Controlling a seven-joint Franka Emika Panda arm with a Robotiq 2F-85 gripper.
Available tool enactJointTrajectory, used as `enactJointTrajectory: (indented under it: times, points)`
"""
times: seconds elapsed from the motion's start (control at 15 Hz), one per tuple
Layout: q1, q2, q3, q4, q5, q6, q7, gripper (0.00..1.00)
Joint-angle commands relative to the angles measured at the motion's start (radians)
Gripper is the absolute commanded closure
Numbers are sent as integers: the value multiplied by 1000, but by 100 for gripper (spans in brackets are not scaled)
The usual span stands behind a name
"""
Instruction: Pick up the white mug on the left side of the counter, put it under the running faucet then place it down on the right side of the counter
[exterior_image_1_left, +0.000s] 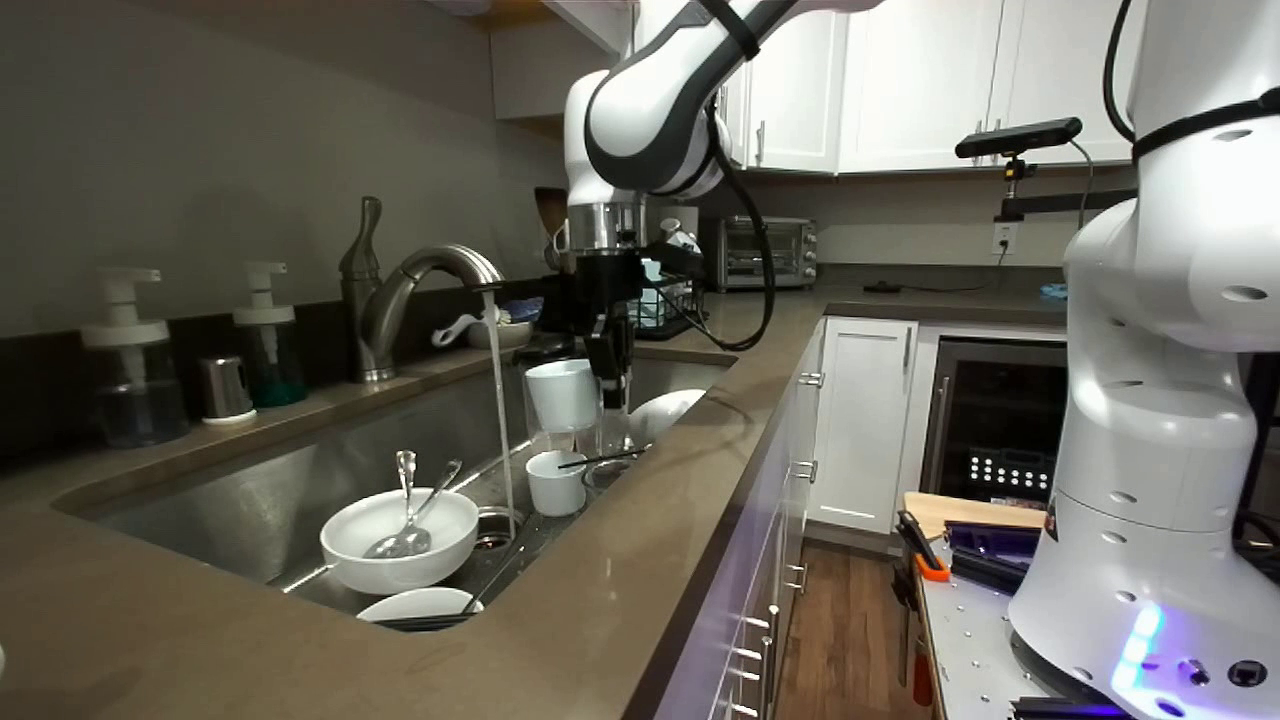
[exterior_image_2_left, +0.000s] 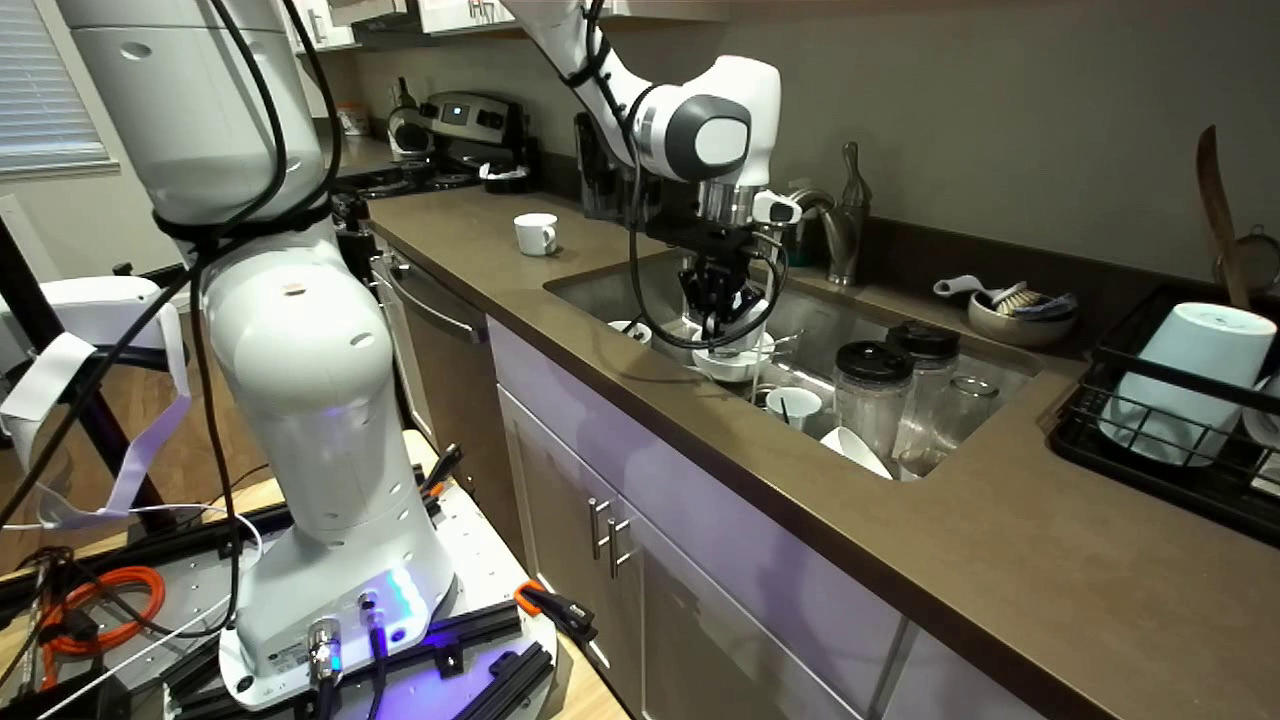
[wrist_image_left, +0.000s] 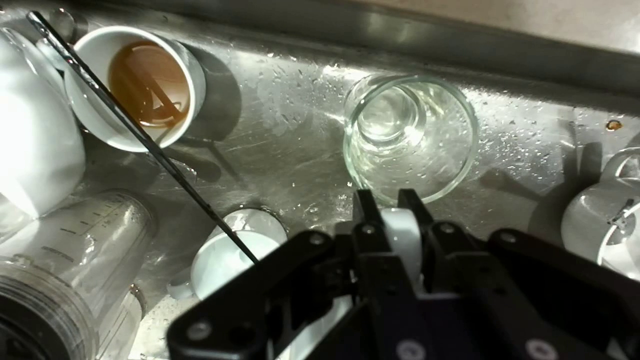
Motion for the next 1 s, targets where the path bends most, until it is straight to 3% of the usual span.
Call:
enactJointTrajectory:
  times: [0.0, 0.4, 0.47, 0.93]
  points:
    - [-10, 0, 10, 1, 0, -2, 0, 85]
    - [-10, 0, 10, 1, 0, -2, 1, 85]
    - [-10, 0, 10, 1, 0, -2, 1, 96]
    - [-44, -63, -25, -56, 7, 20, 11, 96]
